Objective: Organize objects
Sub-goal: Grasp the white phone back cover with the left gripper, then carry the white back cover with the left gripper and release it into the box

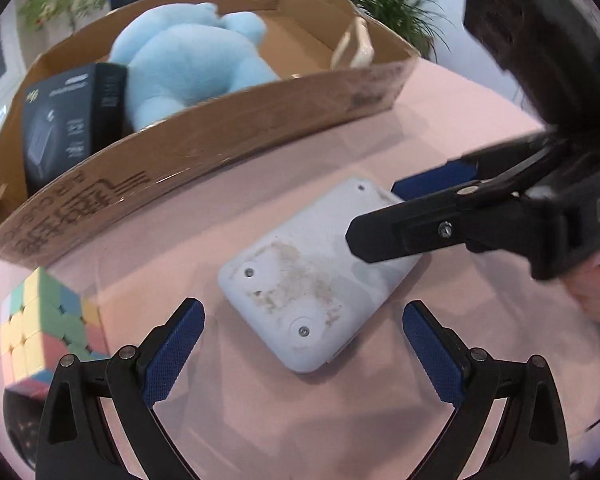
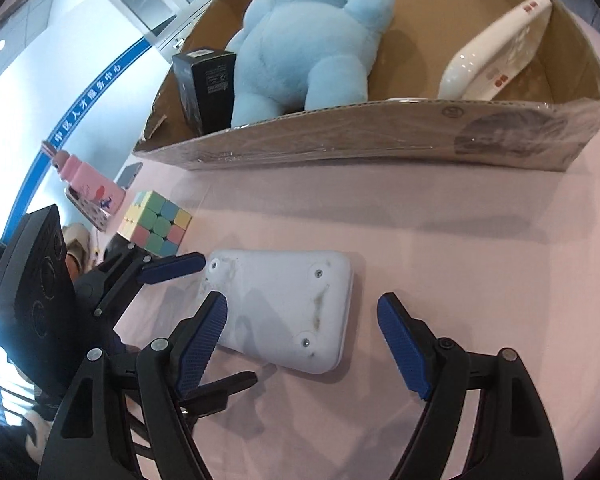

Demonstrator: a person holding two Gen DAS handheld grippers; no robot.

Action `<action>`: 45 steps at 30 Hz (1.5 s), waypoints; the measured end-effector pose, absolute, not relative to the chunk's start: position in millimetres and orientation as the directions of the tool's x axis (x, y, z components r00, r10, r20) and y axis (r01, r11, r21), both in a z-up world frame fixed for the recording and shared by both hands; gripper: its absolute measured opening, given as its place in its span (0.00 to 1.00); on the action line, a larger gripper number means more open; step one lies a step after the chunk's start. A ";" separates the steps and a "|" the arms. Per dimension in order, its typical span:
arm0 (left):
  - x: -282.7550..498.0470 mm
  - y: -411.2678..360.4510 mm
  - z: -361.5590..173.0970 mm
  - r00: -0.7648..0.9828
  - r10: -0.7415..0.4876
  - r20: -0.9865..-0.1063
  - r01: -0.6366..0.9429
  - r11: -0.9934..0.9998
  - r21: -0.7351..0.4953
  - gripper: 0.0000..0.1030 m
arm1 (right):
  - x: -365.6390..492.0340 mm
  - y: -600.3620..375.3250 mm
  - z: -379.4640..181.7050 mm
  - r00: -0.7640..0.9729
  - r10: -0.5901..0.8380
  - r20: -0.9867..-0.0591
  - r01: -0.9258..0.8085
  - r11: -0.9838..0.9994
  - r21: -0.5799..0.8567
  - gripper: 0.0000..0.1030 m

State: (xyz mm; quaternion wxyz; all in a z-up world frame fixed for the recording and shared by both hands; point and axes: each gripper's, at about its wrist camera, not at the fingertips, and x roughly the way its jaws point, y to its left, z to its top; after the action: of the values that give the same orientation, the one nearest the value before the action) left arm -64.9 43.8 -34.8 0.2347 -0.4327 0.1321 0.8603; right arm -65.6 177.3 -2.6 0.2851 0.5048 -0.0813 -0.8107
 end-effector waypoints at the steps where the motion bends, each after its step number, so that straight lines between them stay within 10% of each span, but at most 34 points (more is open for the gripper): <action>1: -62.8 44.4 -34.4 -0.528 0.297 -0.795 -0.519 -0.854 0.026 0.95 | -61.2 172.3 -0.7 -0.340 -0.528 -0.778 0.392 -0.832 0.393 0.76; 15: -60.3 38.5 -29.8 -0.520 0.343 -0.782 -0.542 -0.840 -0.008 0.77 | -35.6 147.8 -2.3 -0.384 -0.456 -0.802 0.492 -0.837 0.241 0.79; 45: -70.6 35.6 -36.9 -0.526 0.332 -0.783 -0.518 -0.855 -0.015 0.74 | -35.3 176.1 9.2 -0.289 -0.646 -0.706 0.504 -0.730 0.462 0.33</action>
State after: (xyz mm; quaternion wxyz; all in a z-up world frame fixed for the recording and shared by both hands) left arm -70.6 35.6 -36.9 0.2451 -0.4207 0.1104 0.8665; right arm -35.3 176.1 9.2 0.3597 0.4753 -0.0749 -0.7994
